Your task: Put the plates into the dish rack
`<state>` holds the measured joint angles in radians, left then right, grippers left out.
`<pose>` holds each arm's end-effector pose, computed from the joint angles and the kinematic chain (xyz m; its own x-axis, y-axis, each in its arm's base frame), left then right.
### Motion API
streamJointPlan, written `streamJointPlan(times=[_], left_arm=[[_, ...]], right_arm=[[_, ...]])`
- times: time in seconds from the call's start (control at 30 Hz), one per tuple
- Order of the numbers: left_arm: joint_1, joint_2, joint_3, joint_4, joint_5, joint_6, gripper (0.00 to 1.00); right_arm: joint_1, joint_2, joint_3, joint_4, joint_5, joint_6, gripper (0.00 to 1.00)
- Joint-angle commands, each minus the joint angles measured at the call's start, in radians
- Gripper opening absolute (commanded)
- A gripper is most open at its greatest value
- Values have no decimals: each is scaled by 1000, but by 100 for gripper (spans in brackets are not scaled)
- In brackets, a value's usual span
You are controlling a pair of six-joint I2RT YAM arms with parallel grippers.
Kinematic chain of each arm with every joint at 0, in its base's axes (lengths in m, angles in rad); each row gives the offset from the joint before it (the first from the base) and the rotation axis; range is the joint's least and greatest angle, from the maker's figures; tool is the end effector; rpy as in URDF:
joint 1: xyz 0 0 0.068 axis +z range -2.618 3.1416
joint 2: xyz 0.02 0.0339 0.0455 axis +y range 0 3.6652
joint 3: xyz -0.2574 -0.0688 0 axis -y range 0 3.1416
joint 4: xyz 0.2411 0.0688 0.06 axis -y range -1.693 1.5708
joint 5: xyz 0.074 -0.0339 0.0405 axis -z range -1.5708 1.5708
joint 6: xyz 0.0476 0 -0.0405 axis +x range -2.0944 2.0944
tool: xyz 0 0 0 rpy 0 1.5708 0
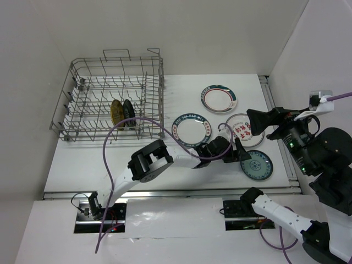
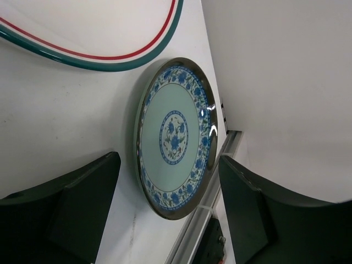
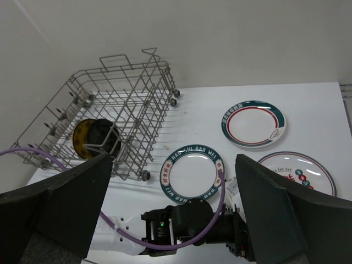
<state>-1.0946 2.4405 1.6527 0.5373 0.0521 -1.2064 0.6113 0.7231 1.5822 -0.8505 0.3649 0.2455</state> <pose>0.2486 -0.4873 0.1208 -0.8914 -0.3073 -0.3332 0.2184 0.3530 -0.9098 0.0568 0.0191 0.5066 -0.0525 0.2405 -0.9692 -0.2383 0.9395 0.2460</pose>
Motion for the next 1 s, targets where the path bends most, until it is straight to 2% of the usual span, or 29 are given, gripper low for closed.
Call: streamJointPlan(times=[0.0,0.1,0.4,0.5,0.67,0.8,0.83,0.87,0.97], left_arm=[[13,48,22,-200,12,39,86],[13,58,35,-209,25,39,80],[13,58,67,-264,25,71,76],[13,69,67,-264,34,71,69],[13,78,76,-264,34,61,69],[13,97,113,-289,46,61,60],[13,106,113,-289,46,61,52],[13,106,123,-298,46,70,49],[13,115,124,-298,55,70,47]], right_arm=[[8,13,35,18,-17,3,100],[8,4,35,18,-17,3,100],[8,-5,35,18,-7,3,100],[8,-5,44,8,-7,3,100],[8,-14,53,8,-7,3,100],[8,-14,53,8,-7,3,100],[8,-23,53,8,-7,3,100],[8,-24,53,-1,-7,3,100],[8,-24,53,-1,-7,3,100]])
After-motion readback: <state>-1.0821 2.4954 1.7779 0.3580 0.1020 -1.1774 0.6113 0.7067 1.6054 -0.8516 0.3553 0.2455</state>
